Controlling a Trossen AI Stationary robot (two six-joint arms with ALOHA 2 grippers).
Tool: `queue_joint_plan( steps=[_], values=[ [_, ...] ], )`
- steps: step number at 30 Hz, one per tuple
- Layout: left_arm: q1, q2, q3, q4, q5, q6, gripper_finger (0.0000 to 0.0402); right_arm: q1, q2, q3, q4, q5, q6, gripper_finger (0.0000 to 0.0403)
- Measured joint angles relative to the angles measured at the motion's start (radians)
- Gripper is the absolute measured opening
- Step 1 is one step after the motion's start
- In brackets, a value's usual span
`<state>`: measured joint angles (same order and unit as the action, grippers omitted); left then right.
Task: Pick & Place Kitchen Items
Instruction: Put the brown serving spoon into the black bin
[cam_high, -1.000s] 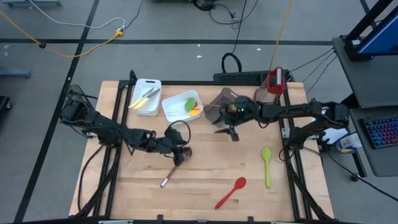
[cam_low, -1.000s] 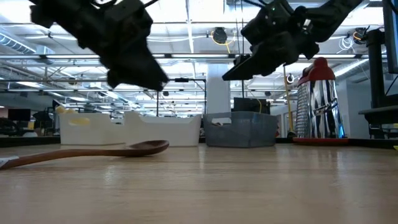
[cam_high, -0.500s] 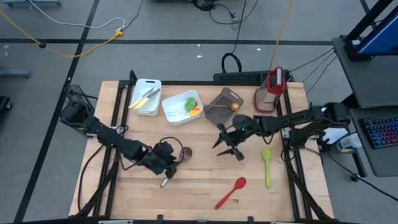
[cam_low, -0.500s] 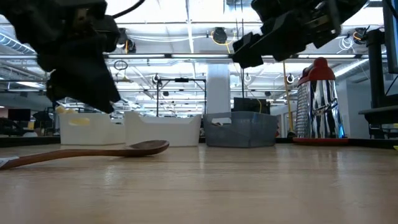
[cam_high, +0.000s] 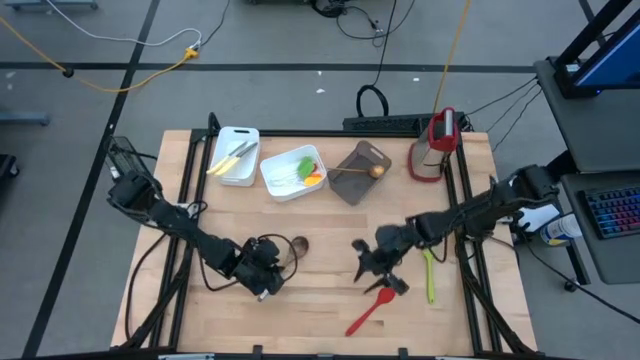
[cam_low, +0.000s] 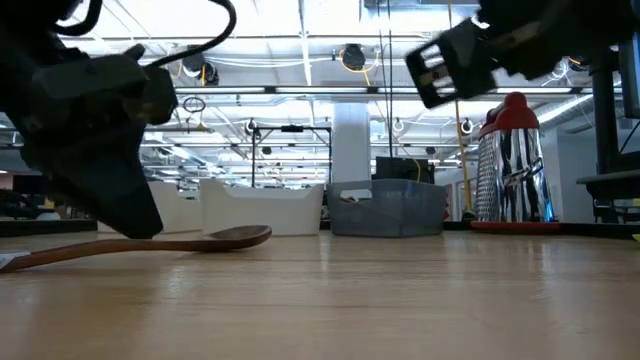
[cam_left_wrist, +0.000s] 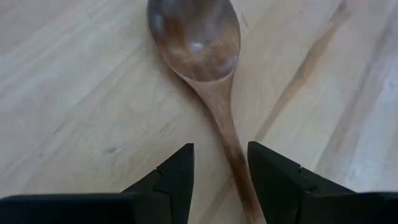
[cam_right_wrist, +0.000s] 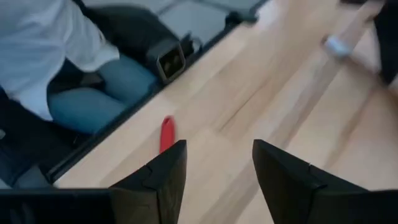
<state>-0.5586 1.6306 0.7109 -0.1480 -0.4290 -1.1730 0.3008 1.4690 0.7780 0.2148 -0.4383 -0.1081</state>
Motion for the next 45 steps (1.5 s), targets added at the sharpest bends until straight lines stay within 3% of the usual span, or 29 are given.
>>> queue_joint_plan(
  steps=[6, 14, 17, 25, 29, 34, 40, 45],
  values=[
    [0.009, 0.05, 0.003, 0.012, -0.01, 0.004, 0.0152, 0.108, 0.078, 0.0, -0.002, 0.152, 0.083, 0.018],
    [0.013, 0.063, 0.003, 0.023, -0.035, 0.059, 0.015, 0.167, 0.144, 0.0, 0.012, 0.177, 0.104, 0.018],
    [0.013, 0.063, 0.002, 0.017, -0.035, 0.08, 0.0128, 0.176, 0.171, 0.0, 0.037, 0.178, 0.105, 0.018],
    [0.015, 0.063, 0.002, -0.052, -0.047, 0.072, 0.0018, 0.175, 0.207, 0.0, 0.076, 0.179, 0.105, 0.0173],
    [0.017, 0.065, 0.0, 0.0, -0.113, 0.098, 0.0021, 0.175, 0.207, 0.0, 0.08, 0.179, 0.105, 0.0172],
    [0.069, 0.065, 0.036, 0.059, -0.152, 0.222, 0.0016, 0.172, 0.206, 0.0, 0.078, 0.179, 0.096, 0.0173],
    [0.182, 0.065, 0.185, 0.061, -0.147, 0.516, 0.0016, 0.17, 0.14, 0.0, -0.052, 0.192, 0.094, 0.0169],
    [0.31, 0.064, 0.341, 0.06, -0.052, 0.792, 0.0018, 0.176, 0.056, 0.001, -0.198, 0.287, 0.126, 0.0169]
  ],
)
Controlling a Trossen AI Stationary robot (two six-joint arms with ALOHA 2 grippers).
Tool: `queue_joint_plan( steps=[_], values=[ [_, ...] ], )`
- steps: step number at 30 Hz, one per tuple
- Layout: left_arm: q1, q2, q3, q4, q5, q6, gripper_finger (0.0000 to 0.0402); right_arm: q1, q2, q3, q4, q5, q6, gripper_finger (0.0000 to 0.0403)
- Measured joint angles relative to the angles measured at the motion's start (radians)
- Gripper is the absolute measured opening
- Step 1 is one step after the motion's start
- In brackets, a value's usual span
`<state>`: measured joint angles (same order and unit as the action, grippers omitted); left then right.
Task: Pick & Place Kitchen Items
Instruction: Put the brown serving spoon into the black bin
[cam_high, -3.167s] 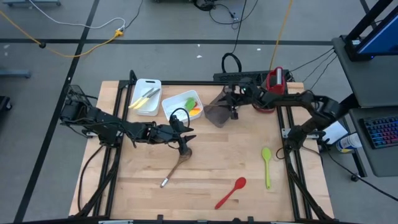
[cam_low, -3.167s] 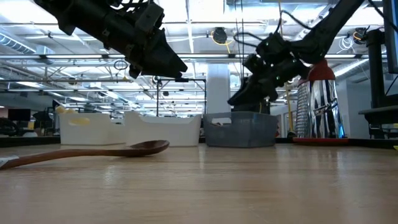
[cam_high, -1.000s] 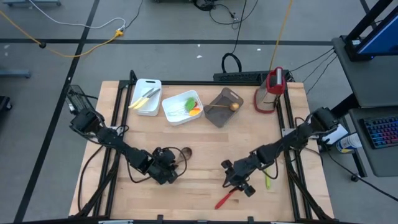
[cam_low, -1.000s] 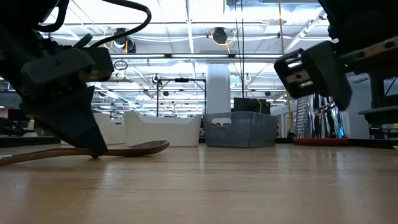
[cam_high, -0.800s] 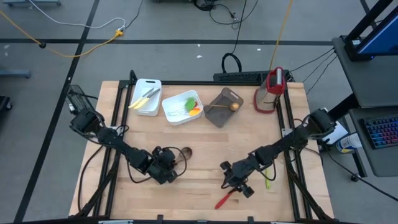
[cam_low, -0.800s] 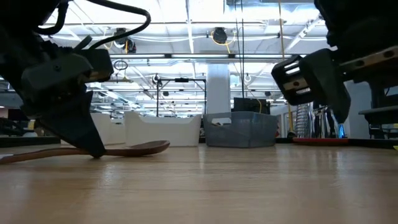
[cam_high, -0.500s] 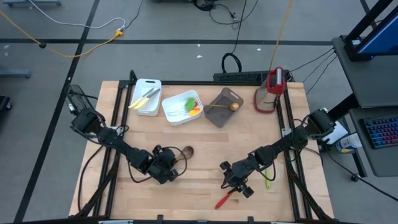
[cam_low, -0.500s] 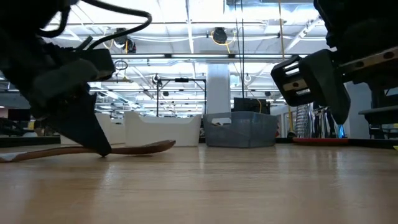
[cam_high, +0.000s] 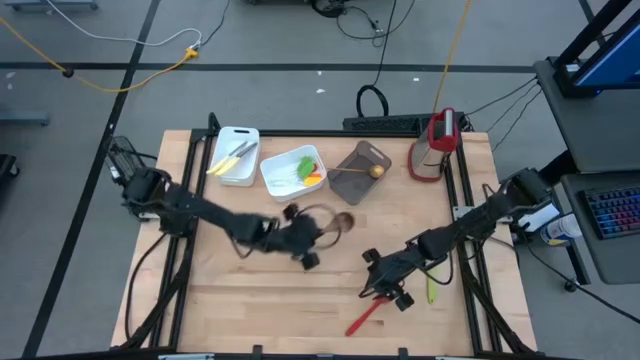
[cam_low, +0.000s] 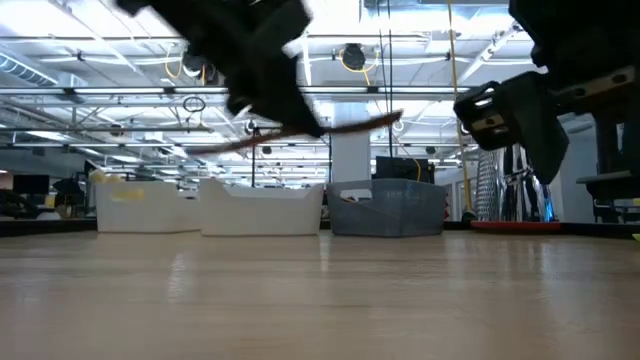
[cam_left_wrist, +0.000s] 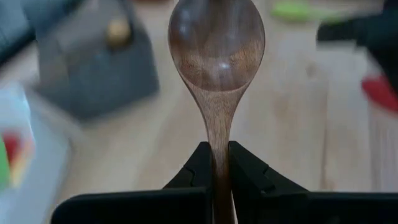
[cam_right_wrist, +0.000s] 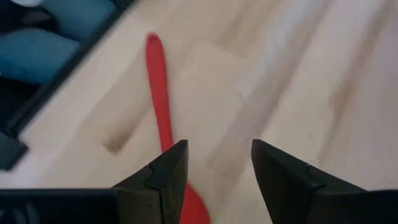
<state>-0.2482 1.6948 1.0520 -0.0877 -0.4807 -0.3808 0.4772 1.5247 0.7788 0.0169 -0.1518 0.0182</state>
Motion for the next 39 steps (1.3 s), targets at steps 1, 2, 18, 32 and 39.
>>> queue_joint_plan(
  steps=[1, 2, 18, 32, 39],
  values=[
    [0.028, 0.0, 0.033, 0.0, 0.021, 0.044, 0.0018, 0.002, -0.017, 0.0, -0.037, 0.018, 0.008, 0.0169],
    [0.056, -0.001, 0.067, -0.001, 0.042, 0.08, 0.0018, 0.002, -0.035, 0.0, -0.07, 0.027, 0.01, 0.0169],
    [0.381, 0.144, 0.436, -0.149, 0.204, 0.334, 0.002, 0.0, -0.316, 0.0, -0.414, 0.28, -0.029, 0.0169],
    [0.507, 0.412, 0.678, -0.391, 0.327, 0.308, 0.0021, -0.007, -0.328, -0.002, -0.426, 0.288, -0.033, 0.0169],
    [0.534, 0.462, 0.676, -0.371, 0.378, 0.297, 0.0021, -0.006, -0.328, -0.002, -0.409, 0.287, -0.033, 0.0169]
  ],
)
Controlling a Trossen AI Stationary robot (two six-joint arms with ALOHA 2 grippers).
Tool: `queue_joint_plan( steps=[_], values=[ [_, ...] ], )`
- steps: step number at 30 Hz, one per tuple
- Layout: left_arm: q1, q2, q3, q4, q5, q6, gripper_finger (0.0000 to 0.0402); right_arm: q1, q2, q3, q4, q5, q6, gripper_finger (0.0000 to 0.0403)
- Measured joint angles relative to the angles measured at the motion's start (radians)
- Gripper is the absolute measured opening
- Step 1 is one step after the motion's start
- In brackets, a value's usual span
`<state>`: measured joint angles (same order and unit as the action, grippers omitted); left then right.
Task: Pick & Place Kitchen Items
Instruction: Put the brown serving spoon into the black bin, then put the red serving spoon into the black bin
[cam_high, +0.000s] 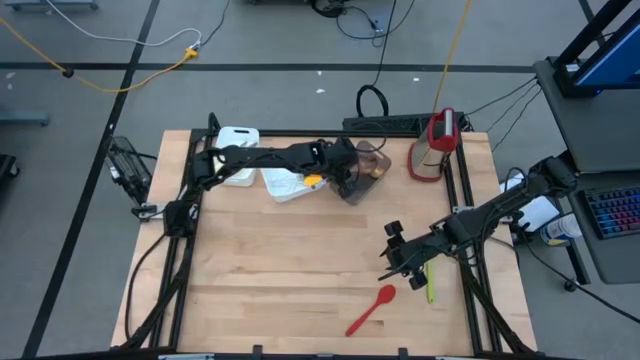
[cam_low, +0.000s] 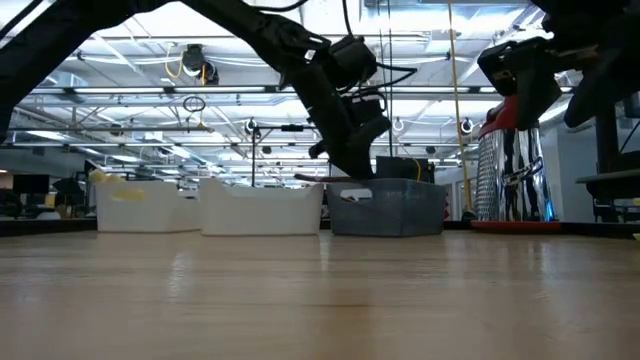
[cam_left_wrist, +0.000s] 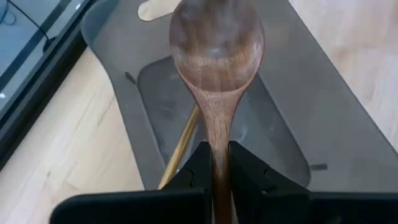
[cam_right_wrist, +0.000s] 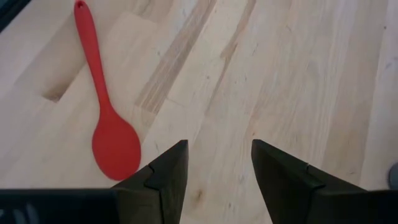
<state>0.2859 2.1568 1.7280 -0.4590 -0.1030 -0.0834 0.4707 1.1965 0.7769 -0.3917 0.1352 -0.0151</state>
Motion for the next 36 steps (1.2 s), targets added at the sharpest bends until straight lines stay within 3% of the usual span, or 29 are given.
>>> queue_joint_plan(
  steps=[7, 16, 25, 36],
  values=[
    [0.007, 0.018, 0.001, 0.028, 0.015, 0.008, 0.0024, 0.0, 0.0, -0.035, 0.066, 0.0, -0.005, 0.0169],
    [0.004, 0.033, 0.0, 0.057, 0.031, 0.01, 0.0085, 0.0, 0.0, -0.151, 0.281, -0.001, 0.009, 0.0169],
    [-0.002, 0.026, 0.0, 0.095, 0.032, 0.008, 0.0101, 0.008, 0.009, -0.228, 0.528, -0.008, 0.068, 0.0171],
    [-0.062, -0.081, 0.001, 0.038, 0.033, 0.029, 0.0093, 0.044, 0.124, -0.267, 0.799, -0.061, 0.087, 0.0228]
  ],
)
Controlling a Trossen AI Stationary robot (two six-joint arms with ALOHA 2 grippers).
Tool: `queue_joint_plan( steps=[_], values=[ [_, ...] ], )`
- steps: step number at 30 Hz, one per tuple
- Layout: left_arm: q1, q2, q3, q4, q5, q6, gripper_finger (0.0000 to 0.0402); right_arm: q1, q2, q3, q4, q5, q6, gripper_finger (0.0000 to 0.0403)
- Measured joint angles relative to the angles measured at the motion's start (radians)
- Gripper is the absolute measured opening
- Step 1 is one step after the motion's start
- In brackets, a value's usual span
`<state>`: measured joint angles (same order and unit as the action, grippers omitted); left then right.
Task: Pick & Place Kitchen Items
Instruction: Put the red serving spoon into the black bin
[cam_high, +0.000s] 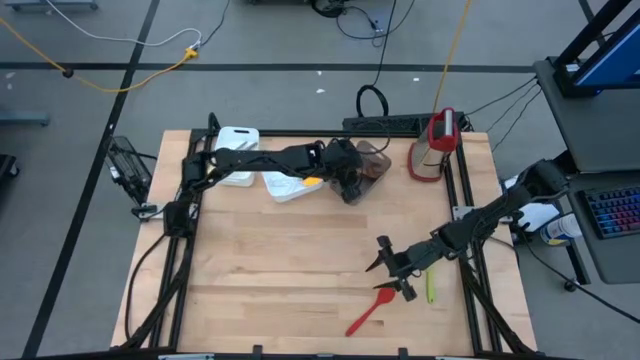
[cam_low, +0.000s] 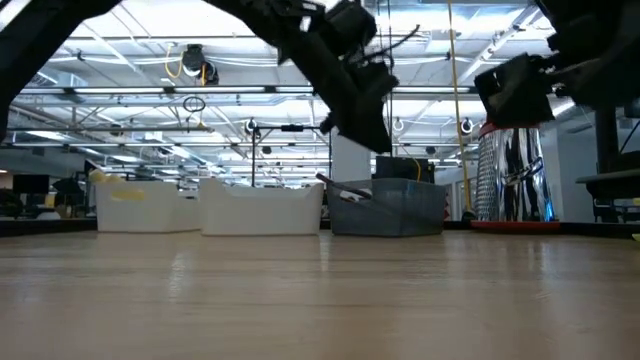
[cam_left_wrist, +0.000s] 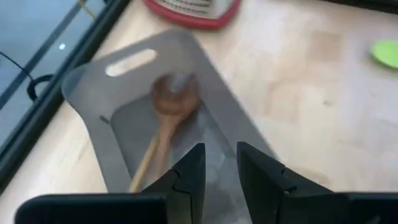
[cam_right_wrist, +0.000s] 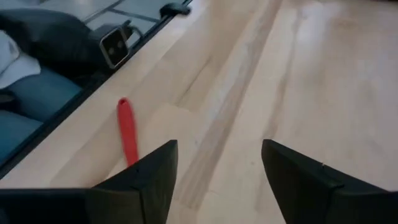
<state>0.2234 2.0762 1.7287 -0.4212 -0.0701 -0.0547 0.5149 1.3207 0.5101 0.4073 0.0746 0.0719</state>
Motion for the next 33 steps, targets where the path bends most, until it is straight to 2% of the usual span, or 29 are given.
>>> queue_joint_plan(
  steps=[10, 14, 19, 25, 33],
  values=[
    [-0.086, -0.18, 0.0, -0.139, -0.023, -0.045, 0.0092, 0.076, 0.167, 0.002, 0.193, -0.002, 0.097, 0.022],
    [-0.125, -0.249, 0.0, -0.194, -0.102, -0.045, 0.0092, 0.107, 0.229, 0.046, 0.191, -0.002, 0.132, 0.022],
    [-0.172, -0.326, 0.001, -0.261, -0.228, -0.06, 0.0092, 0.128, 0.331, 0.142, 0.09, -0.002, 0.135, 0.022],
    [-0.226, -0.364, 0.001, -0.316, -0.298, -0.087, 0.0092, 0.135, 0.453, 0.19, 0.11, -0.053, 0.156, 0.0219],
    [-0.287, -0.364, 0.0, -0.361, -0.306, -0.112, 0.0093, 0.135, 0.554, 0.19, 0.157, -0.044, 0.138, 0.0219]
  ],
)
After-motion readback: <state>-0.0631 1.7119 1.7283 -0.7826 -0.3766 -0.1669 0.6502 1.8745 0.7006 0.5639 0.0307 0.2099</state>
